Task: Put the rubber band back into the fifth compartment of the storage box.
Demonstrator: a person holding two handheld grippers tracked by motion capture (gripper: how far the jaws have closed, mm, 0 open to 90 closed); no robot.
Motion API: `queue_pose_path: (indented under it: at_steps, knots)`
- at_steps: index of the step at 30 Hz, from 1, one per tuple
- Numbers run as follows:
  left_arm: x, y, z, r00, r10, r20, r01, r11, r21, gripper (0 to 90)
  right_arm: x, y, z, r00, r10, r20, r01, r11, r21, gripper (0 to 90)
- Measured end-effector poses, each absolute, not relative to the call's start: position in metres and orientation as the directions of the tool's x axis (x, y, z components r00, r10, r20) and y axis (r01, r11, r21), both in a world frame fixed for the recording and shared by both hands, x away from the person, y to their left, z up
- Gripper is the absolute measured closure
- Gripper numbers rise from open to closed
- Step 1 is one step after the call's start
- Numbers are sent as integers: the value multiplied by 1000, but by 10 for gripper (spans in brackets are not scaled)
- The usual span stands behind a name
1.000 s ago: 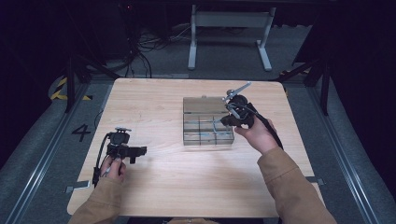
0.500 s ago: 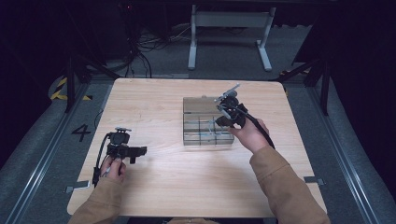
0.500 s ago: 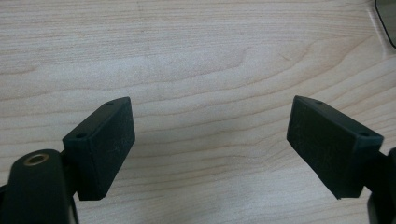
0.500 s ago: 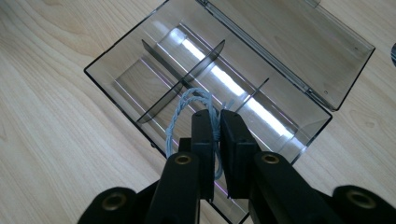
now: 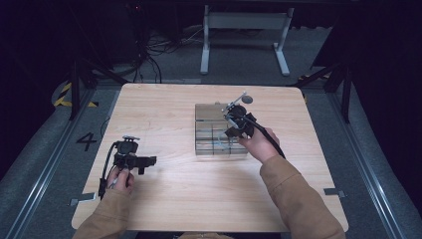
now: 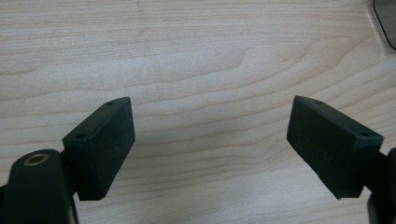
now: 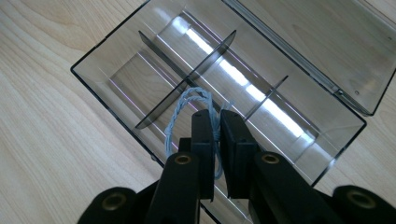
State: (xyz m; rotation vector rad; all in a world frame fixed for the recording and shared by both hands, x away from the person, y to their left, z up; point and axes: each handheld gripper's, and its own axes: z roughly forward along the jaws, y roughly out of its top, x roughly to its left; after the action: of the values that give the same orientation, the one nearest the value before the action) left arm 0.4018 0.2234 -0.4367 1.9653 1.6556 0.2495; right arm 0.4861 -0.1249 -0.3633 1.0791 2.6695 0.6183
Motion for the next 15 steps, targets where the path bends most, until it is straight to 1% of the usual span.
queue_pose_path:
  at_steps: [15]
  knots:
    - [402,224,-436,222,954,-204,850,-86,520,160,491,-114,-386,-705,709,-7,647,647,404,843]
